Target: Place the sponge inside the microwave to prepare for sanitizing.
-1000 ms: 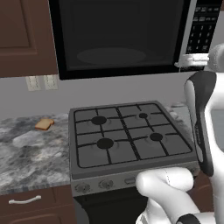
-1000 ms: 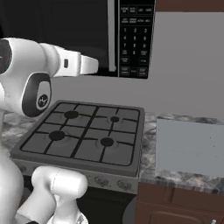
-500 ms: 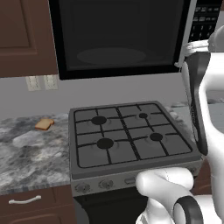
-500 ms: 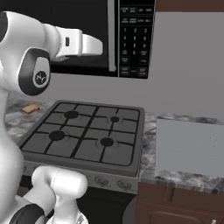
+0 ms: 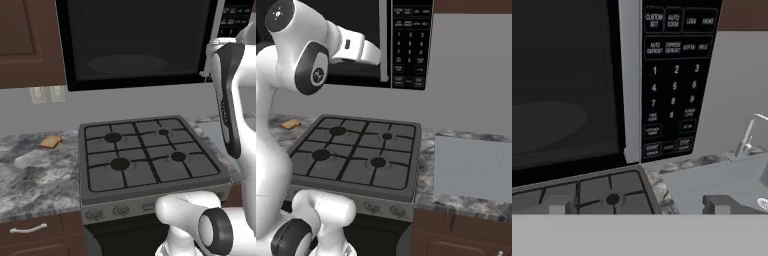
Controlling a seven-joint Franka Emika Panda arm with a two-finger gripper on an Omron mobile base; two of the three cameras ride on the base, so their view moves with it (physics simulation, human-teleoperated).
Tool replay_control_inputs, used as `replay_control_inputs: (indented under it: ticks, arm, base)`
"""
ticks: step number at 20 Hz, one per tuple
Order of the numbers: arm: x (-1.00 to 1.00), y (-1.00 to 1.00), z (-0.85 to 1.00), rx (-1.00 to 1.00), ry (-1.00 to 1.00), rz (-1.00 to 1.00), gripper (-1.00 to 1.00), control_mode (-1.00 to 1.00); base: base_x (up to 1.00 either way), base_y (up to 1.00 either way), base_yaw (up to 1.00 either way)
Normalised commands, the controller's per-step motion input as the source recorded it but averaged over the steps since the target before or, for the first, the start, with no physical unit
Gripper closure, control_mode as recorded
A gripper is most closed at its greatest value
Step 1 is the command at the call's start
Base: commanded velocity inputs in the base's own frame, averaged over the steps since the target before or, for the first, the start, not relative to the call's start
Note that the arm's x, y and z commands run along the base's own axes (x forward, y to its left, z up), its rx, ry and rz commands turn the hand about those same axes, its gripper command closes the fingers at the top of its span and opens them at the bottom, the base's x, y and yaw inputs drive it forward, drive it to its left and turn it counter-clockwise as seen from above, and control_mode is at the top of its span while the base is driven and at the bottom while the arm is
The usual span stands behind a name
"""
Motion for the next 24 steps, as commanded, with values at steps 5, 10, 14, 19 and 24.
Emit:
replay_control_inputs:
  ticks: [5, 10, 14, 19, 24]
  arm:
    - [0.42, -0.03, 0.0, 0.04, 0.02, 0.02, -1.0, -1.0]
    - [0.41, -0.13, 0.0, 0.0, 0.0, 0.07, -1.0, -1.0]
    - [0.48, -0.24, -0.08, 0.0, -0.03, 0.09, -1.0, -1.0]
    - [0.34, -0.29, -0.07, 0.0, -0.01, 0.06, -1.0, -1.0]
    - [0.36, -0.04, -0.07, 0.0, 0.0, 0.0, -1.0, -1.0]
  base:
    - [0.0, 0.0, 0.0]
    - [0.0, 0.0, 0.0]
    - [0.0, 0.0, 0.0]
    - [0.0, 0.0, 0.0]
    - [0.0, 0.0, 0.0]
